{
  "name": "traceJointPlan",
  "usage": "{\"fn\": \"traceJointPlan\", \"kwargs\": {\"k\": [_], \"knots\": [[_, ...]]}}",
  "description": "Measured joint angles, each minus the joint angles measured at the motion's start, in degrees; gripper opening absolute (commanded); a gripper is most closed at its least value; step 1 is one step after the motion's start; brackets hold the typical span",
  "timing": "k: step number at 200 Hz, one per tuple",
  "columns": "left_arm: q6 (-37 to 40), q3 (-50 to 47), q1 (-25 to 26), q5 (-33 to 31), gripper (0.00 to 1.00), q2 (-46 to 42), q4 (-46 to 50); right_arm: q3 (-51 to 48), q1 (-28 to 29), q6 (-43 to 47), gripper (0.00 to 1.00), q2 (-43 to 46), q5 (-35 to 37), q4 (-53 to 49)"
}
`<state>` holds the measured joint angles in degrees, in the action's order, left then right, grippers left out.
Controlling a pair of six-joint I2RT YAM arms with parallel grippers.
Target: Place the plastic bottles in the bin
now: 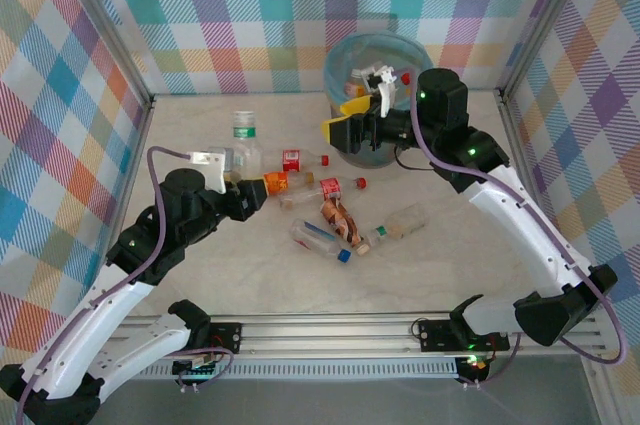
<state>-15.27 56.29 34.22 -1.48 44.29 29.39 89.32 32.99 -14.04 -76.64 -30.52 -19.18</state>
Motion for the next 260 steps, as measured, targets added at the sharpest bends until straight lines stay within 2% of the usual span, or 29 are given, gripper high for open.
{"fn": "traceJointPlan", "kwargs": {"k": [55, 141, 191, 231, 260], "knots": [[4.28, 0.33, 3.34, 9.94, 0.54, 1.05, -2.82, 4.28, 0.44, -4.46, 0.86, -3.93, -9.22, 2.40], [7.50, 0.57, 4.79, 20.06, 0.54, 1.14, -4.48, 7.63, 5.42, -4.59, 0.87, -9.01, -10.93, -2.32], [8.72, 0.57, 5.11, 23.65, 0.53, 0.96, -4.44, 9.01, 7.58, -4.68, 0.63, -11.32, -13.14, -2.82], [9.38, 0.57, 5.14, 23.89, 0.54, -0.11, -4.09, 10.67, 7.76, -4.63, 0.57, -12.20, -15.08, -3.04], [9.38, 0.55, 5.14, 23.52, 0.55, -0.66, -3.91, 10.99, 7.98, -4.57, 0.47, -12.20, -16.04, -3.08]]}}
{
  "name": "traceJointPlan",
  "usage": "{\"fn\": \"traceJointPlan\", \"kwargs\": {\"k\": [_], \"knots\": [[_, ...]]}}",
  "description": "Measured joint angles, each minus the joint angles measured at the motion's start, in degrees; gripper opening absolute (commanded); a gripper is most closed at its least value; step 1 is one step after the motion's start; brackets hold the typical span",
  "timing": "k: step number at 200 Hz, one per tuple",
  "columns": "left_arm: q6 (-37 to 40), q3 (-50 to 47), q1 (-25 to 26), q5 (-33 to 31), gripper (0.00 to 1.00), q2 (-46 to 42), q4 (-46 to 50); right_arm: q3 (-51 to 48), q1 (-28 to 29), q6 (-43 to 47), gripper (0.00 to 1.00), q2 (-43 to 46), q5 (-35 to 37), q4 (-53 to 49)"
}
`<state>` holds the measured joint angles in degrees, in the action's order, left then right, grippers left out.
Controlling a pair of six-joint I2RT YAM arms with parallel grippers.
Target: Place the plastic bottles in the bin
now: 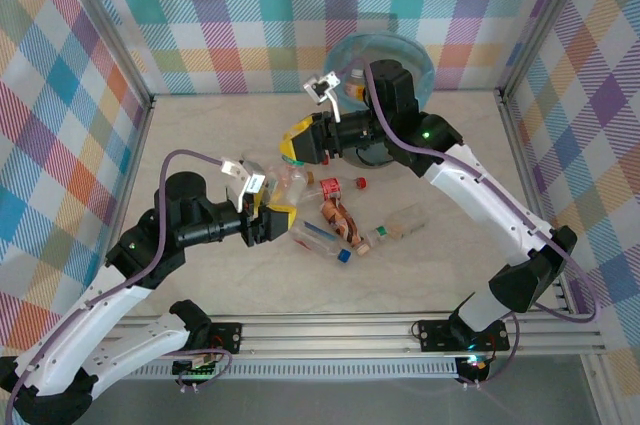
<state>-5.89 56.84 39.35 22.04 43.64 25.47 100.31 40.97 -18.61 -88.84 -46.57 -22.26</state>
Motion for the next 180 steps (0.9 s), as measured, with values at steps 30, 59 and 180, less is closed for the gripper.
{"fn": "traceJointPlan", "kwargs": {"k": [30, 59, 180], "knots": [[-0.04, -0.02, 0.02, -0.81, 0.61, -0.39, 0.24, 0.24, 0.00, 0.15, 0.27, 0.00, -0.48, -0.17], [-0.52, -0.09, 0.22, -2.60, 0.87, -1.25, 0.11, 0.72, 0.13, 0.63, 0.19, 0.00, 0.46, -1.14], [-4.66, -0.20, 0.26, -14.19, 1.00, -4.42, -0.17, 25.75, -6.10, 21.44, 0.16, -5.70, 41.18, -15.15]]}}
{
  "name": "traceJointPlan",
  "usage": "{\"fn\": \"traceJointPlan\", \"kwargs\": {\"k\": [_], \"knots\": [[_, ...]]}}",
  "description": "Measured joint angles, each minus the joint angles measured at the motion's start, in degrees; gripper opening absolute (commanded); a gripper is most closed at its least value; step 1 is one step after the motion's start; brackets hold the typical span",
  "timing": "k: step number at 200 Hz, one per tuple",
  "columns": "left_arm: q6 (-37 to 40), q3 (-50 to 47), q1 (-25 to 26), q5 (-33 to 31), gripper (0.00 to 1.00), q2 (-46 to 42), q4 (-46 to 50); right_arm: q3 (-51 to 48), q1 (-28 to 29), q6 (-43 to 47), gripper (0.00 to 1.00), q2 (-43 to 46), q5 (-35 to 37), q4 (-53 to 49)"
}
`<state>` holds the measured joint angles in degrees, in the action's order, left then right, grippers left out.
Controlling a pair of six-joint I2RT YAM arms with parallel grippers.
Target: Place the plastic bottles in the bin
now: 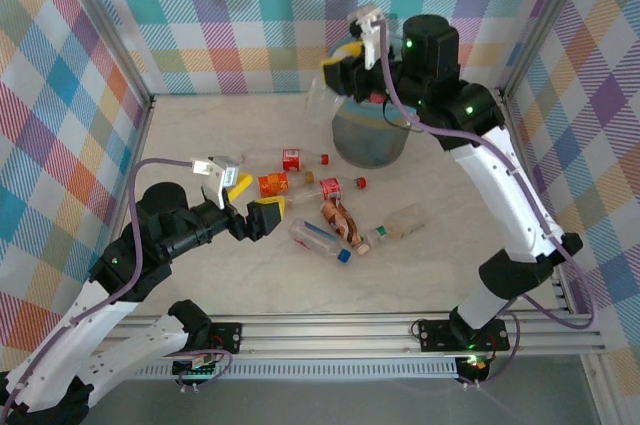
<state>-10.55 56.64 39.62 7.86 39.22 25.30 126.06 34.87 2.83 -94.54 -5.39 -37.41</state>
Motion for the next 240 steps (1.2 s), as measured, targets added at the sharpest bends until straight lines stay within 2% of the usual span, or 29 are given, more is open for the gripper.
{"fn": "traceJointPlan", "kwargs": {"k": [27, 55, 80, 113, 171, 207, 222, 240], "knots": [[-1.09, 0.00, 0.02, -1.03, 1.00, 0.20, 0.02, 8.90, -5.66, 2.95, 0.16, -8.92, 6.99, -0.70], [-2.05, 0.00, 0.00, -1.62, 1.00, 0.20, 0.17, 12.48, -10.12, 3.26, 0.17, -17.51, 7.89, -2.21], [-2.34, 0.00, 0.00, -2.19, 1.00, 0.17, 0.66, 12.09, -12.61, 2.25, 0.19, -22.91, 4.66, -4.04], [-3.34, -0.28, 0.00, -3.02, 1.00, -0.17, 1.33, 7.15, -14.16, 0.48, 0.21, -24.90, -2.49, -3.52], [-4.04, -1.55, 0.02, -3.74, 1.00, -1.22, 1.77, 6.58, -16.87, -0.96, 0.26, -31.06, -8.15, 0.39], [-4.24, -2.05, 0.02, -4.11, 1.00, -1.20, 1.77, 6.58, -17.88, -1.09, 0.31, -31.93, -10.38, 2.08], [-4.28, -2.08, 0.02, -4.13, 1.00, -1.09, 1.75, 6.58, -17.92, -1.07, 0.35, -32.65, -11.13, 3.43], [-4.26, -2.08, 0.00, -4.13, 1.00, -0.98, 1.75, 6.99, -17.92, -1.07, 0.46, -33.64, -11.39, 4.87]]}}
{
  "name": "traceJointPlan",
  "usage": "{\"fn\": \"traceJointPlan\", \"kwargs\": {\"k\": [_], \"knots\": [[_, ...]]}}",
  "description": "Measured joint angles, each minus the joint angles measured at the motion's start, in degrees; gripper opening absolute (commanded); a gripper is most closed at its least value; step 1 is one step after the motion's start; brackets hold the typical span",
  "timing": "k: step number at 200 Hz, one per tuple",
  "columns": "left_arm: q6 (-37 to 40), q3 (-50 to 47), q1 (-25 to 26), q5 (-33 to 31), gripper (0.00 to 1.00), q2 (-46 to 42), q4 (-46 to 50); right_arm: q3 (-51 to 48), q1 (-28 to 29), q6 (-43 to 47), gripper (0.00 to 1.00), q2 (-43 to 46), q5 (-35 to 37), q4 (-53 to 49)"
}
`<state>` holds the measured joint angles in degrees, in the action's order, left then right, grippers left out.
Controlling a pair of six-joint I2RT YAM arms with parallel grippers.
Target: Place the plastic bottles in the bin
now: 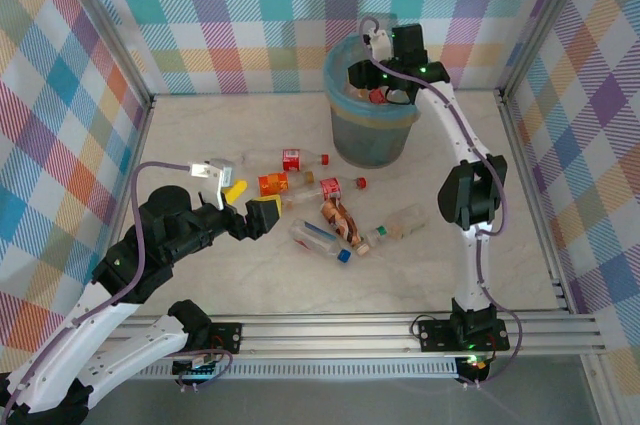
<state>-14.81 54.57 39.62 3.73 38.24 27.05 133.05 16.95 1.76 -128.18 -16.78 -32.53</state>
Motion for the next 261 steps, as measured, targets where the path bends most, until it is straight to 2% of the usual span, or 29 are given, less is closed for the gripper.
{"fn": "traceJointPlan", "kwargs": {"k": [24, 57, 111, 157, 211, 261], "knots": [[0.00, 0.00, 0.00, -0.09, 1.00, 0.20, 0.00, 2.14, 0.00, -0.04, 0.50, -2.05, 1.38, 0.39], [0.00, 0.00, 0.02, -0.48, 1.00, 0.79, 0.02, 2.38, 0.00, -3.08, 0.46, -3.15, 3.30, -0.42], [0.00, 0.00, 0.00, -1.29, 1.00, 1.79, -0.04, 1.70, -0.02, -6.27, 0.40, 3.13, 7.72, -2.49], [-0.02, 0.00, 0.00, -1.29, 1.00, 2.86, -0.11, 4.44, -0.13, -2.58, 0.40, 7.26, 12.22, -7.48], [-0.20, 0.00, 0.00, -1.31, 1.00, 2.91, -0.22, 2.10, -0.66, -0.57, 0.42, 5.55, 3.69, -13.90], [-0.22, 0.00, 0.02, -1.53, 1.00, 2.91, -0.20, 1.92, -1.05, 2.27, 0.42, -0.46, 3.74, -15.50]]}}
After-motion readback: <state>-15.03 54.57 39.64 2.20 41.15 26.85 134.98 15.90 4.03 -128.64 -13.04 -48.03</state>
